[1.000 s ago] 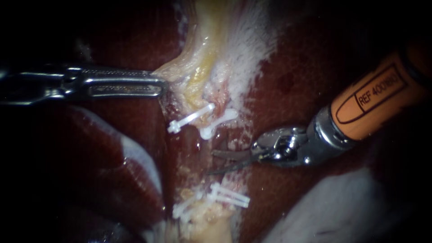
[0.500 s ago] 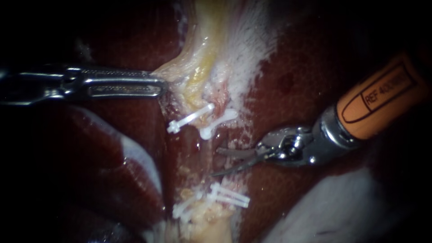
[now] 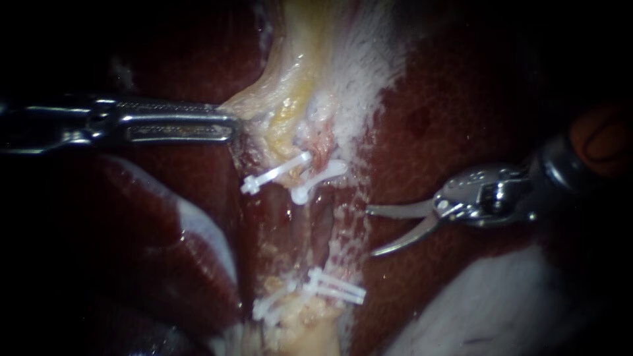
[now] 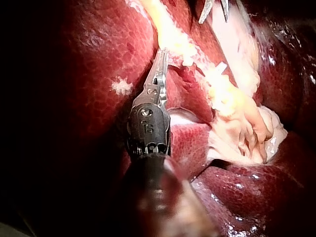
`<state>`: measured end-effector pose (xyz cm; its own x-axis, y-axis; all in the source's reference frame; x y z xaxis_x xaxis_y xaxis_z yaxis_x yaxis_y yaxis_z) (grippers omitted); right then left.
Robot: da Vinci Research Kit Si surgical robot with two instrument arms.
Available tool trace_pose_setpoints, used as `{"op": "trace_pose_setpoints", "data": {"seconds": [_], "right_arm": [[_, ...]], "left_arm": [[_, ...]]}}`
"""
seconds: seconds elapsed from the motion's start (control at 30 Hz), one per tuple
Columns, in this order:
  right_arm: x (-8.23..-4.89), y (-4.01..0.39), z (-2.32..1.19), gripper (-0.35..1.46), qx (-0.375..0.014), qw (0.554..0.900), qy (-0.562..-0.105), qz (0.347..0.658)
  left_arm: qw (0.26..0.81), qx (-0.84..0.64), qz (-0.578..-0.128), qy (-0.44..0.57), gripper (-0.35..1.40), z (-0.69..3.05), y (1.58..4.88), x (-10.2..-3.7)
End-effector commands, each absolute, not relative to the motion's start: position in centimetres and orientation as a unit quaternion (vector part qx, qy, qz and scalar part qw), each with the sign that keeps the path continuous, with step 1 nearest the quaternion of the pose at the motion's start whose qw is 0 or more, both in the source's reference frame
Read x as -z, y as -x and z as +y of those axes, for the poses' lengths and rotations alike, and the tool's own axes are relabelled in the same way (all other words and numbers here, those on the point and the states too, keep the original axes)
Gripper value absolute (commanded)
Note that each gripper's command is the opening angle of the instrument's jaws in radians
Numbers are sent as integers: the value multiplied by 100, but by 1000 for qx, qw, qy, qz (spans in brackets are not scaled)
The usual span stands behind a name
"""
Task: Go back from the cut right tube
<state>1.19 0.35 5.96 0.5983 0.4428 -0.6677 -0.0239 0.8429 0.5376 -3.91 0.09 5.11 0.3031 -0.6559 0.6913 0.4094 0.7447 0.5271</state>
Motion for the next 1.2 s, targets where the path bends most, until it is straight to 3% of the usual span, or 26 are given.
{"op": "trace_pose_setpoints", "data": {"seconds": [0.03,0.27,1.2], "right_arm": [[-596,-119,38,133,-133,861,-239,430],[-592,-118,45,143,-112,870,-205,435],[-589,-114,38,143,-110,870,-205,435]], "left_arm": [[797,334,-487,-127,-35,9,392,-511],[797,334,-487,-126,-35,10,393,-513],[800,324,-482,-152,-35,-28,436,-552]]}}
